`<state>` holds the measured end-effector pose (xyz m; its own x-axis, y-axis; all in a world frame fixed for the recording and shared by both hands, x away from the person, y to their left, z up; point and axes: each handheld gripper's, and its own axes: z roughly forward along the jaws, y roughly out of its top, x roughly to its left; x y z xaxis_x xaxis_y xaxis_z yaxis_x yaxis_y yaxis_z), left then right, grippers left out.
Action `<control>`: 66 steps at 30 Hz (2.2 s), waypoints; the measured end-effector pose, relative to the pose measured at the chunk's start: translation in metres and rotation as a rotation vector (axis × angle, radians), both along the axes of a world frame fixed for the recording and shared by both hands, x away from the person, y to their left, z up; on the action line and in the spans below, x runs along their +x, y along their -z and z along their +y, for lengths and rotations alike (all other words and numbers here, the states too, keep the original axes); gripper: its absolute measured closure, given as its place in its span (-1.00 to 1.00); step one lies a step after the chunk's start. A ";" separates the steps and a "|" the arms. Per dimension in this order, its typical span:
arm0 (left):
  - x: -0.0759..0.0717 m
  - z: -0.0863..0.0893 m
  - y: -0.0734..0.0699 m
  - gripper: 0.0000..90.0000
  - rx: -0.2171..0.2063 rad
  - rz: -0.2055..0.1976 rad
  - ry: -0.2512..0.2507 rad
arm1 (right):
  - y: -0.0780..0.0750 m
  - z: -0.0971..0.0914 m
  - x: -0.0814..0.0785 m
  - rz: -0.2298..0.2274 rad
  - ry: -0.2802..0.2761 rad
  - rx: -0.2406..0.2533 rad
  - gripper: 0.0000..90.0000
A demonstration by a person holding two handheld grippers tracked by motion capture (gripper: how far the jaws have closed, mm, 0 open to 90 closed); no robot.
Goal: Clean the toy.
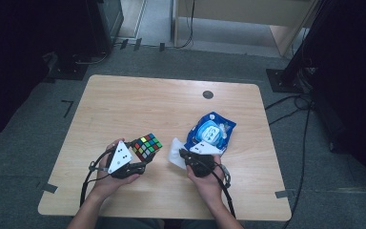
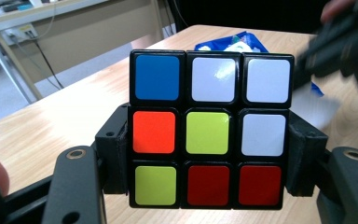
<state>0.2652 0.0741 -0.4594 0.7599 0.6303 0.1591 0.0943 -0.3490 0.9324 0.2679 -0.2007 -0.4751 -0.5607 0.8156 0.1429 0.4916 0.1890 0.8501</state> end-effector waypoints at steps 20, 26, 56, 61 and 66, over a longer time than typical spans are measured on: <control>-0.018 -0.041 0.011 -0.25 0.010 0.028 0.137 | -0.045 0.014 -0.030 -0.169 -0.151 0.220 0.97; -0.021 -0.041 0.009 -0.25 0.010 0.014 0.137 | -0.041 0.021 -0.031 -0.186 -0.137 0.176 0.95; -0.022 -0.036 0.000 -0.25 -0.025 -0.013 0.105 | -0.042 0.017 -0.031 -0.209 -0.115 0.139 0.98; -0.018 -0.027 -0.003 -0.25 -0.050 -0.008 0.079 | -0.040 0.013 -0.027 -0.190 -0.106 0.131 0.98; -0.017 -0.026 -0.002 -0.25 -0.049 -0.003 0.075 | -0.040 0.014 -0.028 -0.188 -0.108 0.129 0.98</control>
<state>0.2479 0.0485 -0.4572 0.8050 0.5785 0.1314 0.0669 -0.3087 0.9488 0.2396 -0.1864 -0.4348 -0.6703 0.7311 0.1271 0.3051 0.1154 0.9453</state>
